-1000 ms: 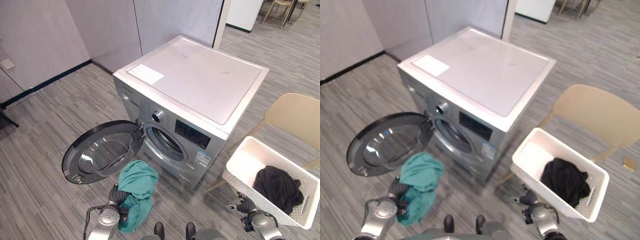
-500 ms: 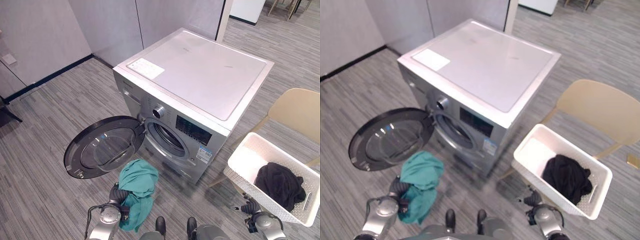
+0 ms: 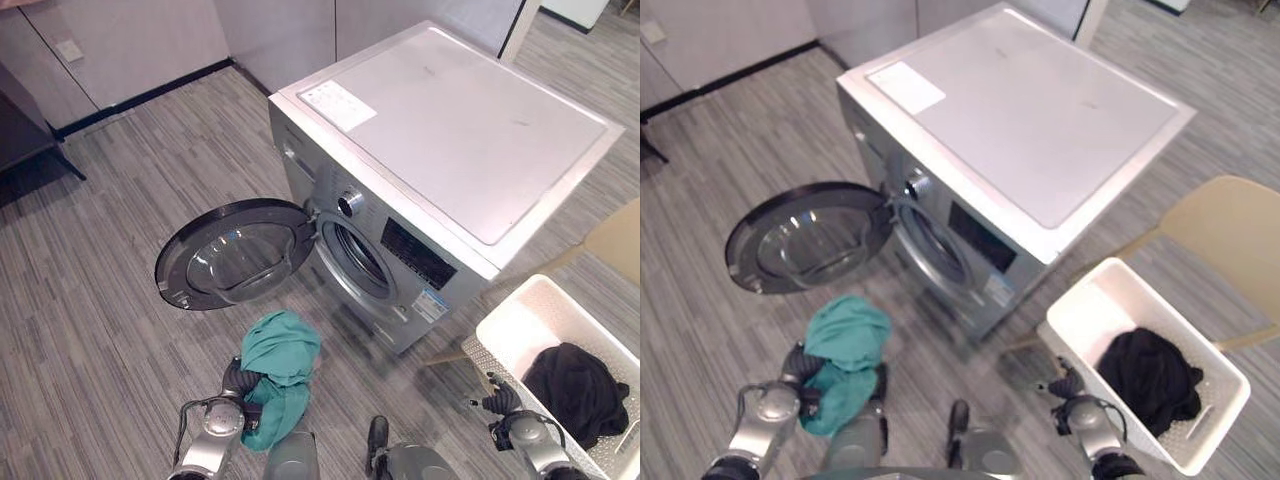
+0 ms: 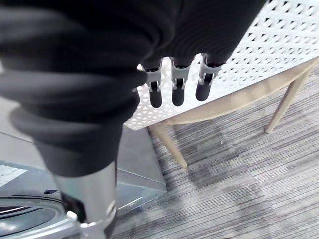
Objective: Grab the laundry basket,head to the washer,open it,put in the laundry and shut it.
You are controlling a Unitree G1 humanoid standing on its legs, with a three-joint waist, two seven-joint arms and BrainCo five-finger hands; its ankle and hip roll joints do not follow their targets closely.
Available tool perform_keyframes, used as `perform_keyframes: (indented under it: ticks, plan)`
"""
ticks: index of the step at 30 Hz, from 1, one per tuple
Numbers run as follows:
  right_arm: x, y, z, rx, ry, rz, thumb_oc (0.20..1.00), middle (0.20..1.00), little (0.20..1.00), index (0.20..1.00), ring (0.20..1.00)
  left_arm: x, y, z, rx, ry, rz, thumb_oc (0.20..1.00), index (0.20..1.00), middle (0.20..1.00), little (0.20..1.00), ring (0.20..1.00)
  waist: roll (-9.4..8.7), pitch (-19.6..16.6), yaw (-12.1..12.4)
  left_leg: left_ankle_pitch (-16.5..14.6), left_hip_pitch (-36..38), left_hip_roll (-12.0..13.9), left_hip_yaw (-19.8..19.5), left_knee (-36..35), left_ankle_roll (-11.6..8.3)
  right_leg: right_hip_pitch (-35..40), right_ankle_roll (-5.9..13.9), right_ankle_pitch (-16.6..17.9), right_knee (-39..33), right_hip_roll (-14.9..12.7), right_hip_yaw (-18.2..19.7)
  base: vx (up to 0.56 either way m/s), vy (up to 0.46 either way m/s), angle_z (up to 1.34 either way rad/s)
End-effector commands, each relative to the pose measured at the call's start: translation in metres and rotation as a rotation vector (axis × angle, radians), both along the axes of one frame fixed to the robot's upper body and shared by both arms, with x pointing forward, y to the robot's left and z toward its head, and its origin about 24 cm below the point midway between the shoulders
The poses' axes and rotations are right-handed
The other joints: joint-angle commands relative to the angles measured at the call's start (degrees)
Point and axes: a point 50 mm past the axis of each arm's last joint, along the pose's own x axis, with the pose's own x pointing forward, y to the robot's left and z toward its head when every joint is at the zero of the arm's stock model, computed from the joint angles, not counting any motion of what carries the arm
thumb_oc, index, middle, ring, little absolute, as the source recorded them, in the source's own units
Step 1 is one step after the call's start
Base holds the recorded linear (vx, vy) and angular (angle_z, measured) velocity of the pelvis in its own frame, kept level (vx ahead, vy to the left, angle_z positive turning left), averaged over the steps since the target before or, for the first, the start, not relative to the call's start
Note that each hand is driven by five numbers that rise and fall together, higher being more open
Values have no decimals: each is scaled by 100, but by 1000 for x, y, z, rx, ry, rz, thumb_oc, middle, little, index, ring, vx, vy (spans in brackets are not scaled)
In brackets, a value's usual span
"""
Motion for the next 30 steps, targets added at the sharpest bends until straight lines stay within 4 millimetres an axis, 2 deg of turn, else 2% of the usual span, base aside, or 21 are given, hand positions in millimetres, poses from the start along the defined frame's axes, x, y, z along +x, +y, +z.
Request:
perform_keyframes:
  ticks: [1, 2, 3, 4, 6, 9, 12, 13, 14, 15, 16, 18, 19, 20, 21, 22, 24, 25, 26, 30]
  plan:
    - [-13, -13, 0, -32, 1, -22, 1000, 1000, 1000, 1000, 1000, 15, 10, 21, 35, -119, -9, 200, 200, 200, 200, 200, -90, -413, -68, 68, -465, -36, 152, 486, -138, 477, 709, -291, 142, -635, 82, 271, 379, -44]
    - [-9, -8, 0, -19, -1, -11, 1000, 1000, 1000, 1000, 1000, 16, 13, 24, 54, -125, -20, 200, 200, 200, 200, 200, -146, -437, -95, -112, -373, -135, 307, 663, -46, 344, 821, -124, 273, -828, 273, 189, 345, -51]
    - [-6, -3, 0, -10, -9, -7, 1000, 1000, 1000, 1000, 1000, 19, 16, 26, 68, -133, -16, 200, 200, 200, 200, 200, -159, -458, -111, -178, -344, -149, 421, 710, 0, 235, 869, -21, 344, -893, 327, 188, 345, -81]
    - [-6, -3, 0, -10, -9, -7, 1000, 1000, 1000, 1000, 1000, 19, 16, 26, 68, -133, -16, 200, 200, 200, 200, 200, -166, -458, -95, -186, -342, -148, 439, 716, 3, 226, 872, -24, 350, -897, 345, 112, 295, -117]
    - [3, 10, 1, 19, -27, 27, 1000, 1000, 1000, 1000, 1000, 21, 25, 31, 88, -150, 4, 200, 200, 200, 200, 200, -192, -413, -47, -419, -41, -110, 885, 741, 178, -210, 872, 340, 926, -1041, 244, 144, 323, -102]
    - [6, 17, 1, 36, -29, 49, 1000, 1000, 1000, 1000, 1000, 19, 27, 32, 93, -143, 1, 200, 200, 200, 200, 200, -187, -400, -136, -556, 408, -185, 1178, 563, 318, -536, 793, 343, 1296, -711, 96, 150, 250, -103]
    - [7, 19, 2, 37, -36, 66, 1000, 1000, 1000, 1000, 1000, 18, 26, 31, 82, -142, 1, 200, 200, 200, 200, 200, -137, -348, -193, -654, 738, -333, 1470, 384, 376, -815, 752, 215, 1361, -419, -551, 99, 200, -74]
    - [7, 18, 2, 36, -36, 66, 1000, 1000, 1000, 1000, 1000, 18, 26, 31, 82, -142, 1, 200, 200, 200, 200, 200, -138, -346, -190, -655, 742, -334, 1473, 382, 376, -815, 752, 212, 1366, -420, -548, 129, 116, -56]
    - [7, 19, 1, 20, -22, 90, 1000, 1000, 1000, 1000, 1000, 18, 23, 30, 79, -136, -5, 200, 200, 200, 200, 200, -154, -340, -195, -765, 954, -405, 1651, 349, 383, -770, 652, 101, 1056, -320, -1108, 206, 78, -54]
    - [6, 20, 0, 26, -18, 91, 1000, 1000, 1000, 1000, 1000, 19, 22, 31, 73, -146, -13, 200, 200, 200, 200, 200, -152, -356, -178, -930, 1080, -393, 1656, 407, 349, -740, 667, -5, 1084, -390, -1307, 249, 59, -75]
    - [4, 19, -1, 23, -10, 93, 1000, 1000, 1000, 1000, 1000, 17, 19, 29, 67, -137, -27, 200, 200, 200, 200, 200, -160, -362, -176, -966, 1116, -390, 1692, 472, 344, -714, 611, -13, 1024, -403, -1366, 206, -33, -66]
    - [-3, 15, -2, 28, -7, 74, 1000, 1000, 1000, 1000, 1000, 15, 10, 25, 55, -125, -61, 200, 200, 200, 200, 200, -201, -391, -302, -1114, 1086, -407, 1754, 812, 315, -544, 546, 4, 647, -227, -959, 115, -60, -22]
    - [-3, 15, -2, 28, -7, 74, 1000, 1000, 1000, 1000, 1000, 15, 10, 25, 55, -125, -61, 200, 200, 200, 200, 200, -198, -386, -300, -1122, 1091, -405, 1754, 818, 315, -539, 547, 0, 650, -226, -959, 107, -97, 31]
    - [-9, 8, -4, 21, 6, 47, 1000, 1000, 1000, 1000, 1000, 16, 3, 24, 35, -125, -83, 200, 200, 200, 200, 200, -247, -392, -346, -1137, 896, -227, 1923, 1542, 147, -234, 420, 85, 177, -180, -918, 64, -85, 28]
    - [-9, 8, -4, 21, 6, 46, 1000, 1000, 1000, 1000, 1000, 16, 3, 24, 35, -125, -84, 200, 200, 200, 200, 200, -236, -391, -345, -1157, 872, -204, 1917, 1590, 137, -227, 412, 95, 159, -162, -921, -28, -138, -7]
    - [-8, 3, -3, 12, 6, 28, 1000, 1000, 1000, 1000, 1000, 18, -4, 23, 8, -128, -83, 200, 200, 200, 200, 200, -259, -269, -317, -703, 420, -15, 1866, 2325, 2, -159, 234, 222, -20, -129, -839, -101, -43, -19]
    - [-8, 2, -3, 6, 7, 23, 1000, 1000, 1000, 1000, 1000, 18, -6, 21, 3, -124, -84, 200, 200, 200, 200, 200, -250, -260, -318, -719, 317, -32, 1733, 2384, 11, -129, 213, 212, -93, -101, -807, -55, 23, -37]
    - [-6, 1, -2, -6, 6, 31, 1000, 1000, 1000, 1000, 1000, 20, -10, 21, -4, -127, -80, 200, 200, 200, 200, 200, -211, -238, -265, -829, 205, -185, 1307, 2092, 62, -125, 239, 158, -57, -84, -650, -1, 72, -66]
    - [-6, 1, -2, -6, 6, 31, 1000, 1000, 1000, 1000, 1000, 20, -10, 21, -4, -127, -81, 200, 200, 200, 200, 200, -212, -237, -266, -827, 207, -187, 1306, 2088, 63, -124, 239, 157, -56, -86, -651, 18, 123, -62]
    - [-1, -1, 0, -23, -4, 44, 1000, 1000, 1000, 1000, 1000, 21, -12, 18, -14, -131, -43, 200, 200, 200, 200, 200, -117, -258, -165, -799, 394, -433, 329, 1189, 9, -192, 319, 72, 139, 6, -250, 59, 142, -62]
